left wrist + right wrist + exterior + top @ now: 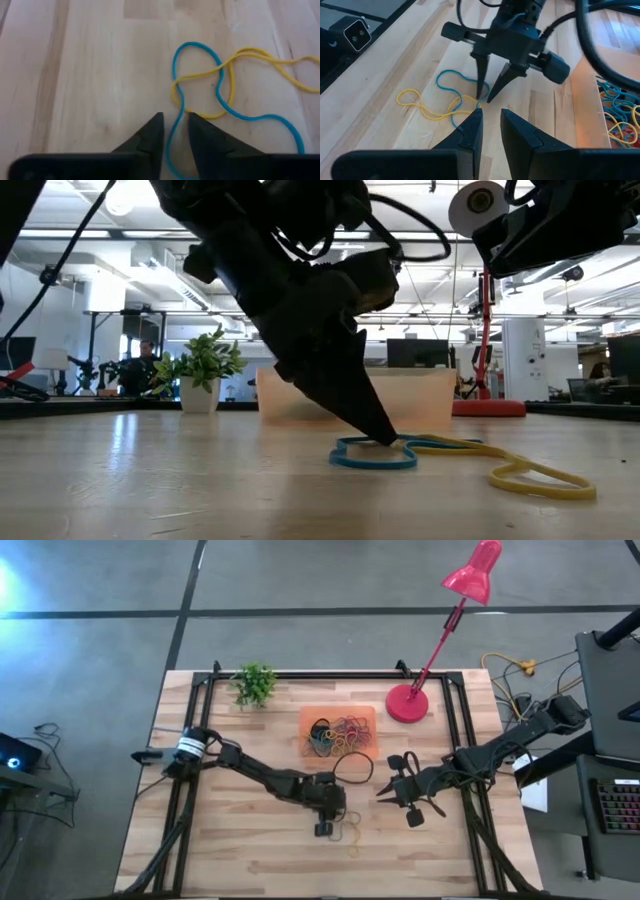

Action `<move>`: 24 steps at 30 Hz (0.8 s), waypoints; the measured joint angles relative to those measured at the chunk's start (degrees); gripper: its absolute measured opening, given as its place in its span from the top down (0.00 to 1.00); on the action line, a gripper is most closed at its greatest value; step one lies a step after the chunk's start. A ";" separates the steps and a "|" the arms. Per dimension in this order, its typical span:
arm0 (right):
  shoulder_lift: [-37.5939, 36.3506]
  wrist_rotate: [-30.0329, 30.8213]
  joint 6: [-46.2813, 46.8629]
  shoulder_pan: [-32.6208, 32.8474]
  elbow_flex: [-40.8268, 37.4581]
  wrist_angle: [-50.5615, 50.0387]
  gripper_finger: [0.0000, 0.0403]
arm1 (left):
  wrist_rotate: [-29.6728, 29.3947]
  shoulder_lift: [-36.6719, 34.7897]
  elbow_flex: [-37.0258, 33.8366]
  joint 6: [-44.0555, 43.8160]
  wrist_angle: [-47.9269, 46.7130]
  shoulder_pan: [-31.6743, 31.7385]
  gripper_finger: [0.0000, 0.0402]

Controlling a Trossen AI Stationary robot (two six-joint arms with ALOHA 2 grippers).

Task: Pick and place rubber bands into bin
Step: Put the blue rubber band into the bin

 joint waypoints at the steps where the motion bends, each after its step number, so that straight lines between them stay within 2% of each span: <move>1: 0.00 0.00 0.00 0.00 0.00 0.00 0.86 | 0.50 0.00 0.06 -0.32 -0.87 0.31 0.85; 6: 0.00 0.00 -0.02 0.00 0.00 0.00 0.86 | 0.48 -0.04 0.06 -0.43 -3.40 0.53 0.99; 19: 0.00 0.00 -0.02 0.00 0.00 -0.19 0.86 | -1.42 -2.50 -0.20 1.31 -5.66 0.62 1.00; 24: 0.00 0.00 -0.04 0.00 0.00 -0.28 0.86 | -6.09 -4.90 -0.31 1.71 -11.59 0.64 1.00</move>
